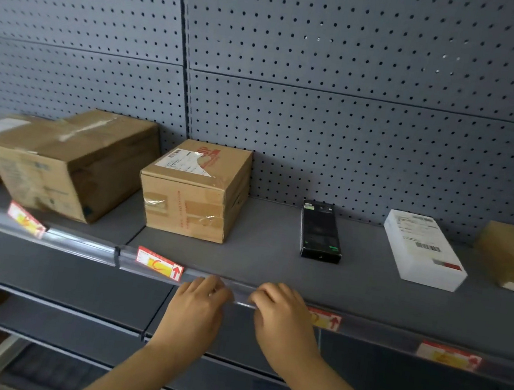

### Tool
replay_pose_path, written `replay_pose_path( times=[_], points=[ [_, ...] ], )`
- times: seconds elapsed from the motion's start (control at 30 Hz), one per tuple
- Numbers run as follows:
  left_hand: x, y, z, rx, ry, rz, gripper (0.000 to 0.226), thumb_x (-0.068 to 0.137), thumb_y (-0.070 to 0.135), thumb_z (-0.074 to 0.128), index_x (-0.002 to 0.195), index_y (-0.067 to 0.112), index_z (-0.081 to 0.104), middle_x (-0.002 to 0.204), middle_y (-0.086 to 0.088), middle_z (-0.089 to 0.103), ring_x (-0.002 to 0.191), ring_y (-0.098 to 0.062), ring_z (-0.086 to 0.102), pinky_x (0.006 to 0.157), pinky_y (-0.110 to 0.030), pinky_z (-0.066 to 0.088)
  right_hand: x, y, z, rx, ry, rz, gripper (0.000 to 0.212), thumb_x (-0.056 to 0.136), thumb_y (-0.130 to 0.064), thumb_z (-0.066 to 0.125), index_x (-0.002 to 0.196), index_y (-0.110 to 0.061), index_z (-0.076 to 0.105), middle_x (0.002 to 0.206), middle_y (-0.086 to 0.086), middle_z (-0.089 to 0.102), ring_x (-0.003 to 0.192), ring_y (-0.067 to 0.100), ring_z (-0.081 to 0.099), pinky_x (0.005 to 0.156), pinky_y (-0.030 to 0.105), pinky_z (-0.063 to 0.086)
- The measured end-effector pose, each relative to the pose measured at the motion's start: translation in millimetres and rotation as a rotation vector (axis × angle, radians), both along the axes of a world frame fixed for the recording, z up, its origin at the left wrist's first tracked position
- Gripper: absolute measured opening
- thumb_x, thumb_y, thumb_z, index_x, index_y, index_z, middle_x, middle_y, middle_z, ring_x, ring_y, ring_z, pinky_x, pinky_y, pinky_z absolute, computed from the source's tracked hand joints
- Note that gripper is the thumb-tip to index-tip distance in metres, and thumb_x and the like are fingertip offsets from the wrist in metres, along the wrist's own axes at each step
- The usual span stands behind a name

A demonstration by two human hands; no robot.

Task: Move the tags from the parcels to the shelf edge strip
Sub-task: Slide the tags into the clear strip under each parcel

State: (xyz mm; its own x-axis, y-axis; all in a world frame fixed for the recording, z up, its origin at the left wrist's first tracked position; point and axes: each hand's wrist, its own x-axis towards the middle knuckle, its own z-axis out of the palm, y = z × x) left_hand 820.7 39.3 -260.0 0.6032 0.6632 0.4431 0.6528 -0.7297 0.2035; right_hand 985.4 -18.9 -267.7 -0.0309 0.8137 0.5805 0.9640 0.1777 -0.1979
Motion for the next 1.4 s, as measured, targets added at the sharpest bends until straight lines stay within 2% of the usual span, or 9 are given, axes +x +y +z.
replay_pose_path(
  times=[0.1, 0.23, 0.37, 0.57, 0.87, 0.93, 1.07, 1.2, 1.4],
  points=[
    [-34, 25, 8, 0.015, -0.023, 0.06, 0.023, 0.071, 0.005, 0.058, 0.085, 0.019, 0.069, 0.084, -0.001, 0.065, 0.073, -0.024, 0.065, 0.061, -0.034, 0.051, -34, 28, 11, -0.017, 0.011, 0.035, 0.029, 0.053, 0.003, 0.078, 0.073, -0.015, 0.068, 0.073, -0.001, 0.063, 0.066, 0.02, 0.06, 0.057, 0.027, 0.051],
    [-73, 60, 17, 0.003, -0.048, 0.09, 0.033, 0.061, -0.005, 0.076, 0.086, 0.015, 0.067, 0.086, -0.007, 0.064, 0.073, -0.029, 0.063, 0.06, -0.036, 0.051, -79, 56, 16, -0.004, 0.04, 0.021, 0.024, 0.06, 0.003, 0.071, 0.078, -0.011, 0.068, 0.079, 0.002, 0.063, 0.068, 0.022, 0.06, 0.058, 0.033, 0.052],
    [-108, 87, 21, -0.009, -0.065, 0.046, 0.035, 0.061, -0.004, 0.076, 0.088, 0.012, 0.062, 0.085, -0.008, 0.061, 0.072, -0.03, 0.061, 0.058, -0.037, 0.05, -123, 72, 11, 0.0, 0.082, -0.075, 0.019, 0.071, -0.003, 0.07, 0.086, -0.014, 0.067, 0.085, 0.0, 0.063, 0.073, 0.018, 0.061, 0.06, 0.03, 0.051],
    [-136, 117, 14, -0.048, -0.029, -0.025, 0.034, 0.06, -0.002, 0.079, 0.084, 0.012, 0.06, 0.08, -0.006, 0.06, 0.063, -0.027, 0.059, 0.05, -0.034, 0.047, -162, 87, 1, -0.037, 0.127, -0.268, 0.024, 0.068, -0.007, 0.081, 0.086, -0.018, 0.07, 0.081, -0.004, 0.064, 0.071, 0.014, 0.061, 0.059, 0.026, 0.048],
    [-138, 124, 11, -0.174, -0.147, -0.073, 0.016, 0.081, -0.001, 0.064, 0.092, 0.009, 0.063, 0.094, -0.007, 0.06, 0.079, -0.027, 0.06, 0.053, -0.03, 0.046, -164, 93, 2, -0.066, 0.15, -0.342, 0.022, 0.075, -0.008, 0.078, 0.093, -0.017, 0.068, 0.088, -0.002, 0.062, 0.074, 0.016, 0.062, 0.061, 0.028, 0.052],
    [-139, 123, 11, -0.146, -0.142, -0.124, 0.017, 0.076, -0.004, 0.069, 0.084, 0.01, 0.064, 0.086, -0.006, 0.06, 0.071, -0.025, 0.06, 0.047, -0.028, 0.045, -162, 94, 3, -0.075, 0.154, -0.346, 0.024, 0.072, -0.009, 0.08, 0.091, -0.016, 0.068, 0.085, -0.002, 0.063, 0.071, 0.017, 0.062, 0.058, 0.028, 0.052],
    [-143, 125, 10, -0.11, -0.142, -0.162, 0.022, 0.072, -0.003, 0.074, 0.083, 0.015, 0.068, 0.081, -0.002, 0.064, 0.066, -0.022, 0.063, 0.044, -0.026, 0.044, -156, 93, 7, -0.065, 0.13, -0.32, 0.023, 0.068, -0.008, 0.082, 0.081, -0.019, 0.066, 0.079, -0.004, 0.062, 0.068, 0.017, 0.06, 0.057, 0.029, 0.049],
    [-141, 127, 7, -0.084, -0.051, -0.155, 0.034, 0.055, -0.005, 0.082, 0.074, 0.02, 0.07, 0.07, 0.002, 0.065, 0.056, -0.019, 0.063, 0.044, -0.023, 0.045, -147, 90, 10, -0.072, 0.075, -0.256, 0.02, 0.069, -0.005, 0.081, 0.079, -0.017, 0.069, 0.079, -0.004, 0.061, 0.07, 0.017, 0.059, 0.058, 0.032, 0.051],
    [-144, 128, 0, -0.068, -0.03, -0.144, 0.035, 0.053, -0.006, 0.08, 0.073, 0.02, 0.069, 0.071, 0.002, 0.066, 0.059, -0.02, 0.063, 0.05, -0.027, 0.049, -149, 91, 8, -0.101, 0.068, -0.206, 0.015, 0.073, -0.005, 0.079, 0.081, -0.016, 0.072, 0.078, -0.002, 0.061, 0.066, 0.016, 0.06, 0.053, 0.027, 0.05]
  ],
)
